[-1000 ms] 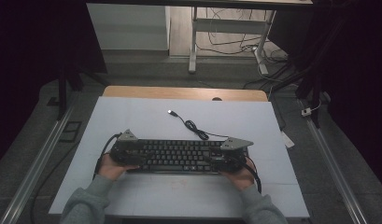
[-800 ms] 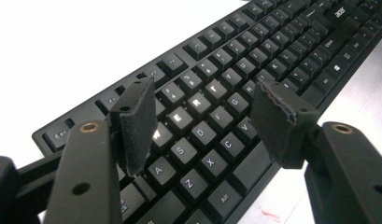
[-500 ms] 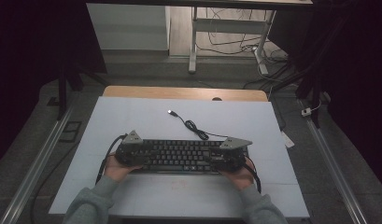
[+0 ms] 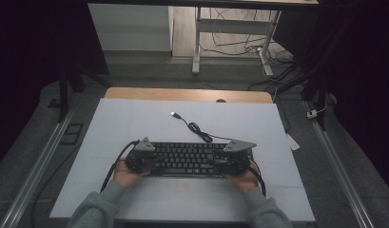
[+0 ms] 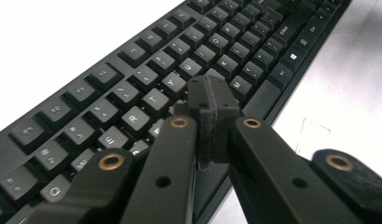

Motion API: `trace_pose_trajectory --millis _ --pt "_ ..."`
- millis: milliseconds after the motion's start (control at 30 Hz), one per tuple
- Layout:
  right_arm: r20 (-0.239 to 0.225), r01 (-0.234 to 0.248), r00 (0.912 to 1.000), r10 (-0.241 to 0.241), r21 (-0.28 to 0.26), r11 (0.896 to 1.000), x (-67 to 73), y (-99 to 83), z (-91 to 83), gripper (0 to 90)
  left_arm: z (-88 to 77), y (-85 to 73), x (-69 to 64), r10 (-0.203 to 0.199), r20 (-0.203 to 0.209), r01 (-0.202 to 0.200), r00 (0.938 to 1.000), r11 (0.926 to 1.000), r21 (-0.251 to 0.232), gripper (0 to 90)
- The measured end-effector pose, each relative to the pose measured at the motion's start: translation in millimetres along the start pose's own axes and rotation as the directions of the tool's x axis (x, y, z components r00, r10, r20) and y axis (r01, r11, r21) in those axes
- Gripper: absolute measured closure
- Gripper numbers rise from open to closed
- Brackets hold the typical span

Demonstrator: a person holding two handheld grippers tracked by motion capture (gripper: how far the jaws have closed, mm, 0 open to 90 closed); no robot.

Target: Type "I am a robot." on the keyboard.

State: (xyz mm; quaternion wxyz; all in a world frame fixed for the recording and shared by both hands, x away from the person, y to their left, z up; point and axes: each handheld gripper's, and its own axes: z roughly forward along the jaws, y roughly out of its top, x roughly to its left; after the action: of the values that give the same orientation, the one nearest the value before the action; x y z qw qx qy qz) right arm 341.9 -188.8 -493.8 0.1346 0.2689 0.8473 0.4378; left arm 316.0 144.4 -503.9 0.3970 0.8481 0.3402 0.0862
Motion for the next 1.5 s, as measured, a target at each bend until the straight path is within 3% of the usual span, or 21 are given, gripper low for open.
trace_pose_trajectory --millis 333,967,1067,1367,1500 --pt "-0.001 0.003 1.0 -0.003 0.008 1.0 0.0 -0.3 1.0 52.6 17.7 1.3 -7.2 0.028 -0.002 -0.028 0.9996 0.9983 0.05 89.0" --pt "0.001 0.005 1.0 -0.005 0.011 1.0 0.6 -0.5 1.6 52.4 28.5 -0.8 -7.3 0.035 -0.017 -0.034 0.9992 0.996 0.083 89.1" --pt "0.001 0.005 1.0 -0.005 0.01 1.0 0.6 -0.4 1.4 52.5 26.4 -0.1 -7.5 0.046 -0.027 -0.043 0.9986 0.9956 0.083 89.0" --pt "0.002 0.006 1.0 -0.006 0.009 1.0 0.0 -0.5 1.0 52.4 -2.7 -0.2 1.0 0.002 -0.036 -0.003 0.9993 0.9999 -0.012 88.4" --pt "0.002 0.006 1.0 -0.006 0.01 1.0 0.3 -0.4 1.1 52.4 -16.7 -4.0 7.9 -0.024 -0.033 0.023 0.9992 0.9992 -0.033 80.4"
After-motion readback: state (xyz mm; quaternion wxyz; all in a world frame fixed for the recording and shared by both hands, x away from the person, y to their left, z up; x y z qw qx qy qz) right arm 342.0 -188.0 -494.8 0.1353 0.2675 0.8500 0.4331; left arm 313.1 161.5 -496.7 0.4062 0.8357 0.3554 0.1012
